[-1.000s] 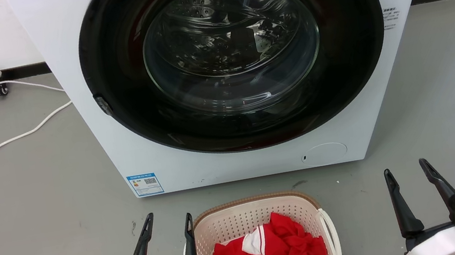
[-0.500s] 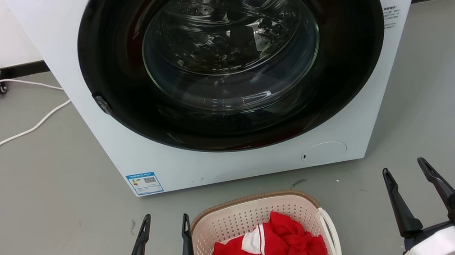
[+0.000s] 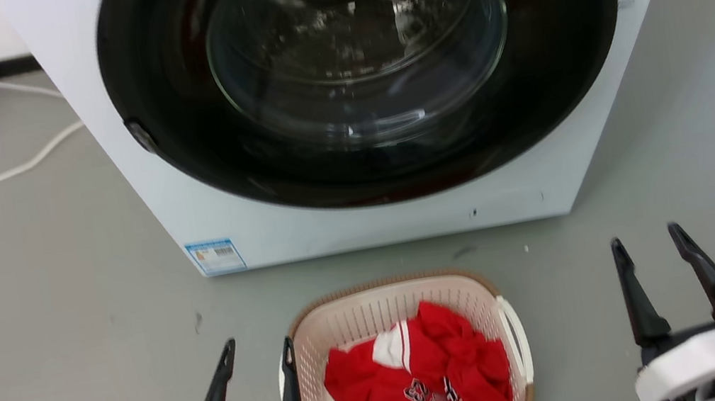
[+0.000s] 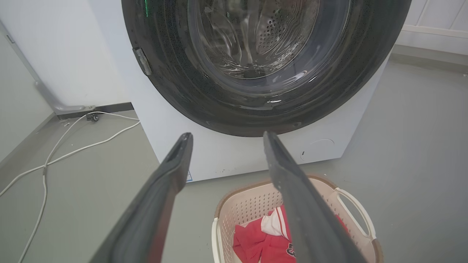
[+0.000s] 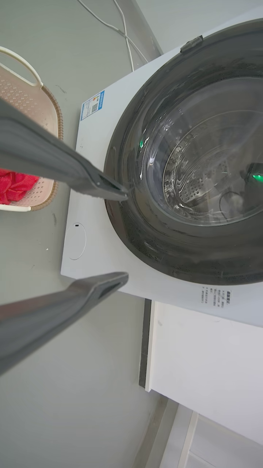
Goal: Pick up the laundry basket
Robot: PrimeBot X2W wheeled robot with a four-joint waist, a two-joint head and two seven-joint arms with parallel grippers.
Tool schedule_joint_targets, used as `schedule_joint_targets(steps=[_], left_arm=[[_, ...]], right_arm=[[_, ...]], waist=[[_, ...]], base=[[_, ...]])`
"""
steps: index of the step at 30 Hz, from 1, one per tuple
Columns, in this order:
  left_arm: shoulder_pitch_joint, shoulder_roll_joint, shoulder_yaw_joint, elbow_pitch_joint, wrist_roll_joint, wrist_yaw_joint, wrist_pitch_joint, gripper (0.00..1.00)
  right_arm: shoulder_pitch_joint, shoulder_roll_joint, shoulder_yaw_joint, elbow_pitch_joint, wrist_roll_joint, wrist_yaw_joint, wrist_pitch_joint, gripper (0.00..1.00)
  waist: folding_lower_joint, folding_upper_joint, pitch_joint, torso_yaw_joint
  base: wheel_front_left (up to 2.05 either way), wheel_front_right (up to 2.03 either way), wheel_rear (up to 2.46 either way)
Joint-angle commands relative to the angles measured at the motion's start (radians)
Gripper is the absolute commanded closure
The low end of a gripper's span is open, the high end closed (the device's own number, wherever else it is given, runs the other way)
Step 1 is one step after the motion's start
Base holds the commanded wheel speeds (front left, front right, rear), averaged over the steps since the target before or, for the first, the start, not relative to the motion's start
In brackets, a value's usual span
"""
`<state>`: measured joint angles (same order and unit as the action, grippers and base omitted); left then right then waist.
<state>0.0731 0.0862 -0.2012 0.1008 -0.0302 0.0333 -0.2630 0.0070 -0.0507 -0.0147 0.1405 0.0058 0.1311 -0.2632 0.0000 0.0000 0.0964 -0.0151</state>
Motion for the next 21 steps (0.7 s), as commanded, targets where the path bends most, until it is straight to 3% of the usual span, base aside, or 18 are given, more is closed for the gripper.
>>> schedule_joint_targets(steps=[1, 12, 21], left_arm=[[-0.032, -0.001, 0.009, 0.015, -0.004, -0.006, -0.003, 0.0], [-0.291, 0.011, 0.072, 0.246, -0.024, -0.049, -0.003, 0.0], [-0.538, 0.041, 0.083, 0.567, -0.038, -0.106, -0.003, 0.0]], right_arm=[[-0.029, 0.001, 0.004, 0.006, -0.012, 0.0, -0.002, 0.0], [-0.204, 0.001, 0.003, 0.091, -0.028, -0.001, 0.052, 0.0], [-0.39, 0.0, 0.058, 0.253, -0.018, -0.001, 0.125, 0.0]], waist=[[0.0, 0.0, 0.058, -0.006], [0.0, 0.0, 0.362, 0.002], [0.0, 0.0, 0.541, 0.014]], base=[[0.0, 0.0, 0.0], [0.0, 0.0, 0.0], [0.0, 0.0, 0.0]])
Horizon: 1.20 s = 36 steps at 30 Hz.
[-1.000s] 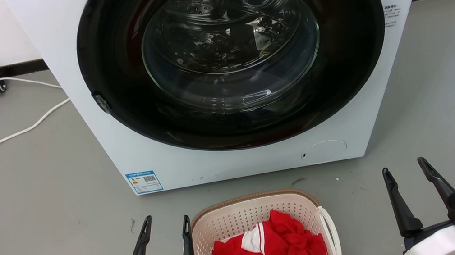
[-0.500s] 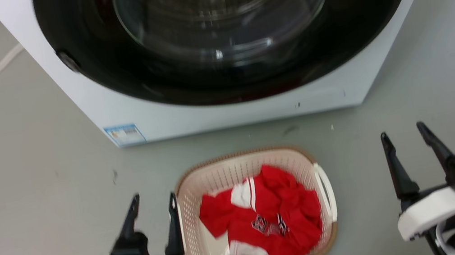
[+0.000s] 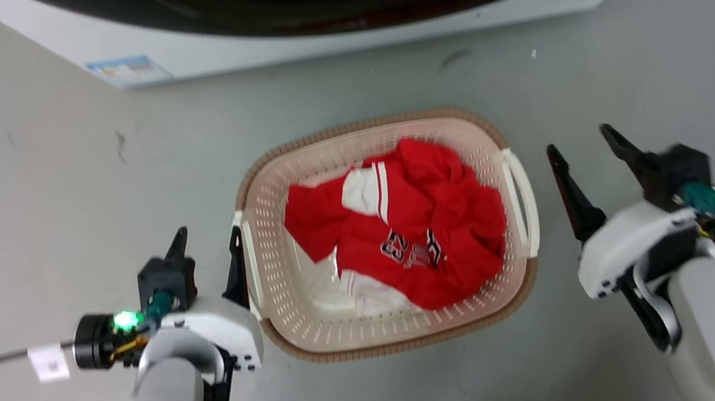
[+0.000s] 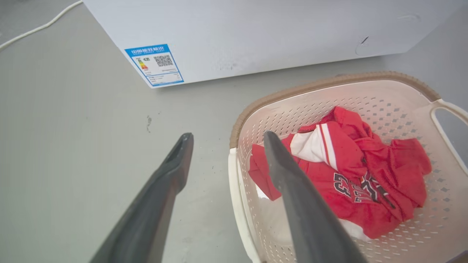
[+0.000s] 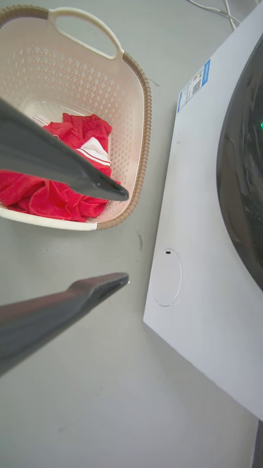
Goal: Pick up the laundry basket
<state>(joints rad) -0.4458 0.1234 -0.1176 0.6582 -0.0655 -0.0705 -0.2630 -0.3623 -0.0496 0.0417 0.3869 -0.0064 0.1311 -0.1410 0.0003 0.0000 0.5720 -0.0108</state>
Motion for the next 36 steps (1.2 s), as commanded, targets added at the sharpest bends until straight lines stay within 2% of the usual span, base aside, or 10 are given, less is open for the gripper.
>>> schedule_joint_targets(steps=[1, 8, 17, 31, 36], left_arm=[[-0.044, 0.007, -0.004, 0.05, -0.003, -0.008, -0.003, 0.0], [-0.21, 0.003, -0.018, 0.294, -0.039, -0.042, 0.01, 0.0], [-0.358, -0.007, -0.107, 0.49, -0.069, -0.059, 0.06, 0.0], [-0.445, -0.015, -0.329, 0.543, -0.245, -0.06, 0.2, 0.0], [-0.451, 0.009, -0.42, 0.522, -0.304, -0.06, 0.251, 0.0]], right_arm=[[-0.042, -0.001, 0.009, 0.034, -0.002, -0.001, 0.013, 0.0], [-0.189, -0.001, 0.034, 0.251, 0.031, -0.001, 0.065, 0.0], [-0.35, -0.001, 0.075, 0.52, 0.127, -0.001, 0.156, 0.0], [-0.541, -0.001, 0.134, 0.757, 0.192, -0.001, 0.192, 0.0], [-0.584, -0.001, 0.154, 0.81, 0.205, -0.001, 0.197, 0.0]], waist=[[-0.0003, 0.0, 0.079, 0.011], [-0.0003, 0.0, 0.154, 0.027], [-0.0003, 0.0, 0.212, 0.035], [-0.0003, 0.0, 0.281, 0.044], [-0.0003, 0.0, 0.297, 0.043]], base=[[0.0, 0.0, 0.0], [0.0, 0.0, 0.0], [0.0, 0.0, 0.0], [0.0, 0.0, 0.0], [0.0, 0.0, 0.0]])
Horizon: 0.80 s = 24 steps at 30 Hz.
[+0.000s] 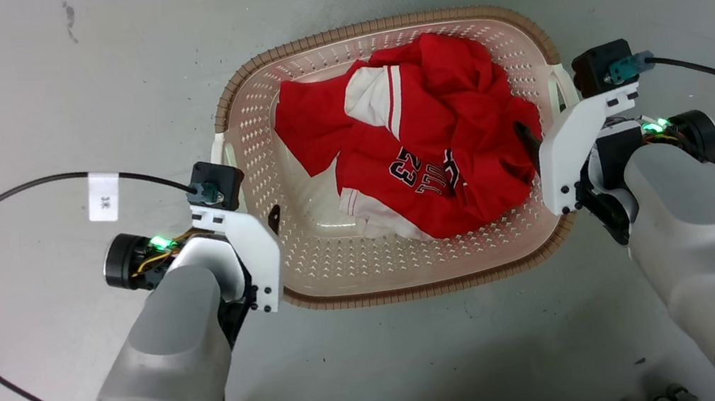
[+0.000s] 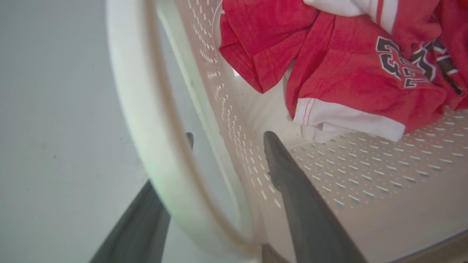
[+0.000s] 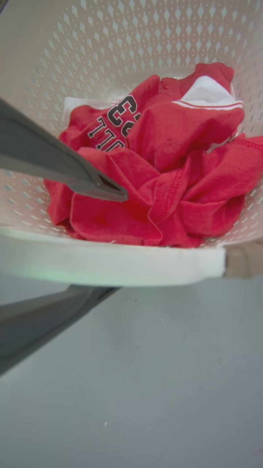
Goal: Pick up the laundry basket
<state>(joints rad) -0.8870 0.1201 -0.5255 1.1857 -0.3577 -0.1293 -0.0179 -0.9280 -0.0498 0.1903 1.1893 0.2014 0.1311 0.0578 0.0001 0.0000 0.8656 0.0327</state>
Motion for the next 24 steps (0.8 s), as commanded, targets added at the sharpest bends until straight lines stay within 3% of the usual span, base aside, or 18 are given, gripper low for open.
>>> schedule_joint_targets(steps=[1, 8, 9, 10, 11, 12, 24], left_arm=[[-0.01, 0.017, -0.027, -0.011, -0.024, -0.001, 0.009, 0.0], [-0.016, 0.043, -0.115, -0.041, -0.12, -0.001, 0.022, 0.0], [-0.016, 0.044, -0.128, -0.046, -0.134, -0.001, 0.027, 0.18], [-0.016, 0.046, -0.139, -0.051, -0.149, -0.001, 0.032, 0.79], [-0.017, 0.05, -0.152, -0.058, -0.161, -0.001, 0.033, 1.0], [-0.016, 0.052, -0.167, -0.064, -0.174, -0.001, 0.038, 1.0], [0.005, 0.102, -0.314, -0.12, -0.333, -0.001, 0.048, 1.0]], right_arm=[[-0.025, -0.001, 0.01, 0.015, -0.001, -0.001, -0.005, 0.0], [-0.05, -0.001, 0.036, 0.046, 0.035, -0.001, -0.012, 0.0], [-0.053, -0.001, 0.039, 0.05, 0.04, -0.001, -0.012, 0.0], [-0.056, -0.001, 0.041, 0.054, 0.044, -0.001, -0.01, 0.0], [-0.059, -0.001, 0.045, 0.058, 0.044, -0.001, -0.01, 0.83], [-0.063, -0.001, 0.048, 0.061, 0.041, -0.001, -0.013, 1.0], [-0.032, 0.0, 0.049, 0.094, 0.038, 0.0, 0.051, 1.0]], waist=[[-0.0001, 0.0, 0.006, -0.001], [-0.0001, 0.0, 0.022, 0.0], [-0.0001, 0.0, 0.023, 0.001], [-0.0001, 0.0, 0.024, 0.002], [-0.0001, 0.0, 0.026, 0.003], [-0.0001, 0.0, 0.026, 0.003], [-0.0001, 0.0, -0.034, 0.0]], base=[[0.0, 0.0, 0.0], [0.0, 0.0, 0.0], [0.0, 0.0, 0.0], [0.0, 0.0, 0.0], [0.0, 0.0, 0.0], [0.0, 0.0, 0.0], [0.0, 0.0, 0.0]])
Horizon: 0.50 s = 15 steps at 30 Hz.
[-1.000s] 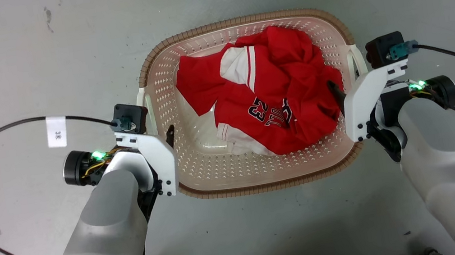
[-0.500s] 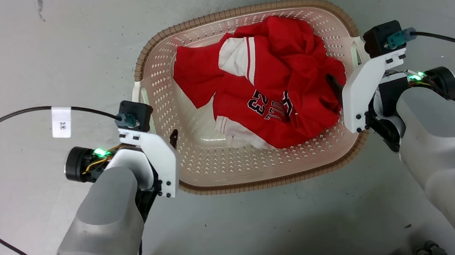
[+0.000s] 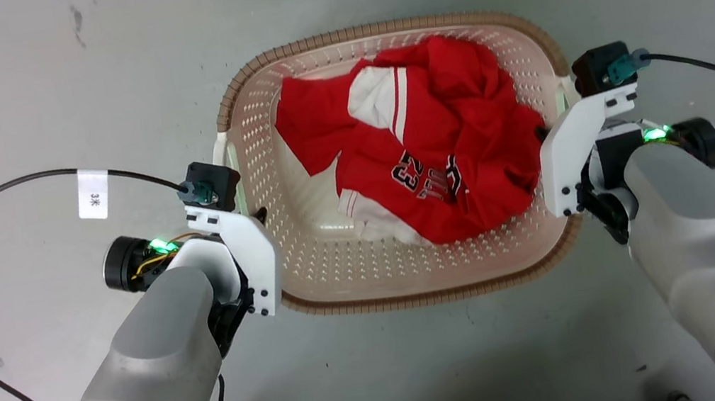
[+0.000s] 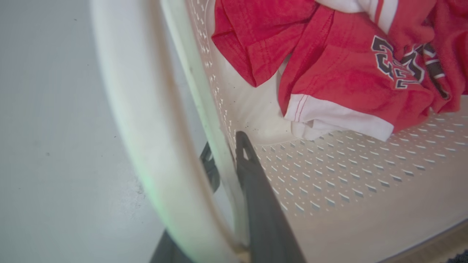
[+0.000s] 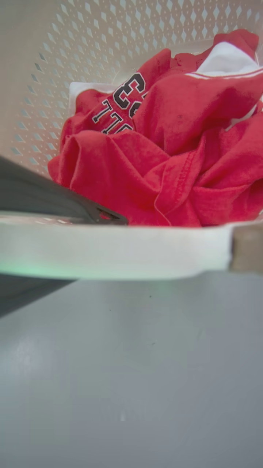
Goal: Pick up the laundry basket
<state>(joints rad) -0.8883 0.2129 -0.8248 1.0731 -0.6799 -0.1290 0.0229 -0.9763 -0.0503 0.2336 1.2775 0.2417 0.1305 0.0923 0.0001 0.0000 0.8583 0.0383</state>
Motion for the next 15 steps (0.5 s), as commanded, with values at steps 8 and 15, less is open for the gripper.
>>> schedule_joint_targets(steps=[8, 15], left_arm=[[0.054, 0.06, -0.129, -0.069, -0.135, -0.002, 0.124, 1.0], [0.117, 0.141, -0.227, -0.154, -0.297, -0.002, 0.275, 1.0]], right_arm=[[0.061, -0.001, 0.028, 0.011, -0.038, 0.0, 0.146, 1.0], [0.129, -0.007, 0.04, 0.011, -0.018, -0.001, 0.349, 1.0]], waist=[[-0.0001, 0.0, -0.174, -0.032], [-0.0001, 0.0, -0.381, -0.052]], base=[[0.0, 0.0, 0.0], [0.0, 0.0, 0.0]])
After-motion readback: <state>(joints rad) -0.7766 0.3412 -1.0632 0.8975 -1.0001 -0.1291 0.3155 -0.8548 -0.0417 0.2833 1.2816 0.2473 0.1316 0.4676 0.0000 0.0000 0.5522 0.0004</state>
